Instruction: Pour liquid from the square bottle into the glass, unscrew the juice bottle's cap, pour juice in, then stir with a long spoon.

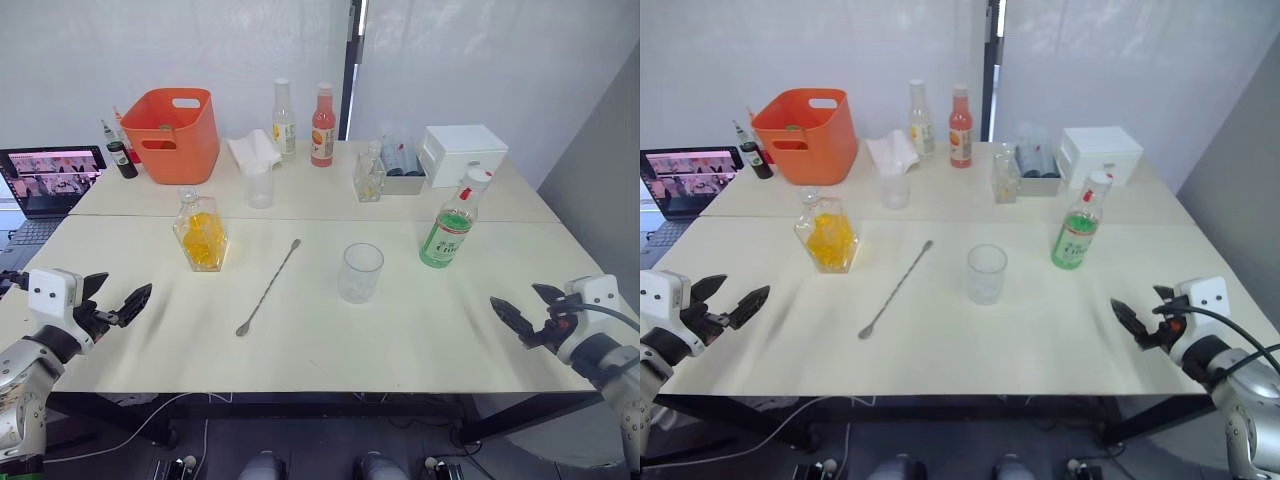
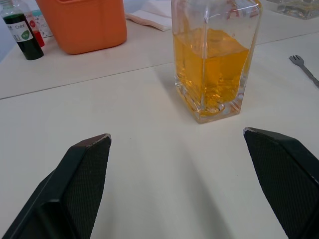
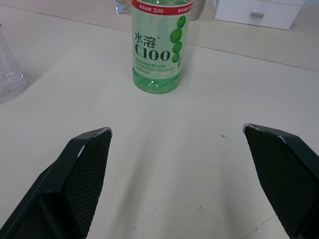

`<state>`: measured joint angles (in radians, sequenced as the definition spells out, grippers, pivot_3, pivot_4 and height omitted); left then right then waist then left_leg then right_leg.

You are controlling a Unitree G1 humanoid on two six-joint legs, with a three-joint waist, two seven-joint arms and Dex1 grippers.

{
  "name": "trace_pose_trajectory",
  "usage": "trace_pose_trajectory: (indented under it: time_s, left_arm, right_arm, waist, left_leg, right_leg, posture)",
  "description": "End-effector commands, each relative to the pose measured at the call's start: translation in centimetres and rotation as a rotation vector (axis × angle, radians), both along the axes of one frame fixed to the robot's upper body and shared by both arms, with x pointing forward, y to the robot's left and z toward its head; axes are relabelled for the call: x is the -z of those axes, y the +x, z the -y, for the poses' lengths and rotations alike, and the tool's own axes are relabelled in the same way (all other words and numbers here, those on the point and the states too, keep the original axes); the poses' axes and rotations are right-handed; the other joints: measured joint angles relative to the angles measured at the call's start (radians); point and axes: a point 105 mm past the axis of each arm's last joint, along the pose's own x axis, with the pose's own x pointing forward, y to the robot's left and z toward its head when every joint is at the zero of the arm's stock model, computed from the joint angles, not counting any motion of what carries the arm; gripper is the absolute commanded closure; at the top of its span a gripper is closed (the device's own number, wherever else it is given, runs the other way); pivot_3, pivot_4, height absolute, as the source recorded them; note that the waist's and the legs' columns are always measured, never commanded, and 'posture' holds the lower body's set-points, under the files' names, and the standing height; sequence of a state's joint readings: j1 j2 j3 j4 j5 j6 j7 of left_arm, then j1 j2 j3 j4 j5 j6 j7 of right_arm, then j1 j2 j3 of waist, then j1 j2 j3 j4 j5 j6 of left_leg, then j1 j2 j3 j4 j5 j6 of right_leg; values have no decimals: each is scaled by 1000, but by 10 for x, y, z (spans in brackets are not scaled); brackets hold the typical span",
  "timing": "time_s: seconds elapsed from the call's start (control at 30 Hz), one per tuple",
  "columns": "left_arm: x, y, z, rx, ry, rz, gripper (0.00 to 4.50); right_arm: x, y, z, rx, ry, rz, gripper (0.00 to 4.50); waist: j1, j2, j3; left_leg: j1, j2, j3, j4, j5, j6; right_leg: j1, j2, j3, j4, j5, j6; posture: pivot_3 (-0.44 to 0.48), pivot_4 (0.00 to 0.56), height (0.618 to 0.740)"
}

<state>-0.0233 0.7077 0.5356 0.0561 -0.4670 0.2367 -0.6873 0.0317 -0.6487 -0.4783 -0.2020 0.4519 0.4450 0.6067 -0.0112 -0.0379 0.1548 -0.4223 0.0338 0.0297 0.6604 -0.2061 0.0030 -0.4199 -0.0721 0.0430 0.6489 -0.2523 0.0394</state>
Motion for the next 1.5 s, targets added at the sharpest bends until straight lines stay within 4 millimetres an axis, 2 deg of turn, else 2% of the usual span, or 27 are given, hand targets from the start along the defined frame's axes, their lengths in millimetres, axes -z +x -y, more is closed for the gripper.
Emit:
trace_pose_trajectory:
  time_s: [0.03, 0.23, 0.4, 0.47, 0.6, 0.8, 1.03, 1.37, 1.5]
  left_arm:
    - [-13, -3, -3, -23, 14, 46, 0]
    - [-3, -7, 10, -65, -137, 69, 0]
    - [3, 0, 44, -83, -271, 92, 0]
    - [6, 7, 62, -84, -296, 87, 0]
    - [3, 20, 80, -100, -364, 104, 0]
    - [-6, 40, 88, -107, -289, 88, 0]
    - [-16, 61, 87, -143, -225, 15, 0]
    - [-28, 87, 96, -101, -138, -28, 0]
    - [-30, 94, 91, -145, -102, -38, 0]
  right_arm:
    - [-12, 0, -1, -13, -6, 55, 23]
    - [-28, 7, -27, -159, 10, 84, 23]
    - [-50, 8, -59, -380, 85, 106, 23]
    - [-57, 4, -72, -485, 122, 98, 23]
    - [-65, -10, -97, -699, 145, 41, 23]
    - [-66, -36, -127, -951, 84, -41, 23]
    - [-73, -54, -140, -1074, 30, -61, 23]
    - [-71, -56, -147, -1066, 14, -47, 23]
    - [-70, -58, -148, -1063, 14, -51, 23]
  waist:
    - [0, 0, 0]
    - [-1, 0, 0]
    - [1, 0, 0]
    - [7, 0, 0]
    - [14, -1, 0]
    - [15, -1, 0]
    - [17, -1, 0]
    - [23, -1, 0]
    - [23, -1, 0]
  left_leg:
    - [0, 0, 0, 0, 0, 0]
    - [0, 1, 0, 0, 0, 0]
    - [0, 0, -1, 0, 0, 0]
    - [0, 0, -2, 0, 0, 0]
    - [0, -2, -3, 1, 0, 0]
    - [0, -2, -3, 1, 0, 0]
    - [-1, -2, -3, 1, 0, 0]
    - [-1, -2, -3, 2, 0, 0]
    - [-1, -2, -3, 2, 0, 0]
  right_leg:
    - [0, 0, 0, 0, 0, 0]
    - [0, 0, 0, 0, 0, 0]
    - [0, -1, 0, 1, 1, 1]
    - [2, -1, 0, 0, 1, 1]
    - [3, -1, 0, 0, 1, 2]
    - [2, 1, 0, 0, 2, 2]
    - [2, 1, 0, -1, 2, 2]
    - [1, 1, 0, -1, 2, 2]
    - [1, 1, 0, -1, 2, 2]
  posture:
    - [0, 150, 715]
    - [0, 150, 715]
    - [0, 150, 715]
    - [0, 150, 715]
    - [0, 150, 715]
    - [0, 150, 715]
    - [0, 150, 715]
    - [0, 150, 715]
    - [0, 150, 715]
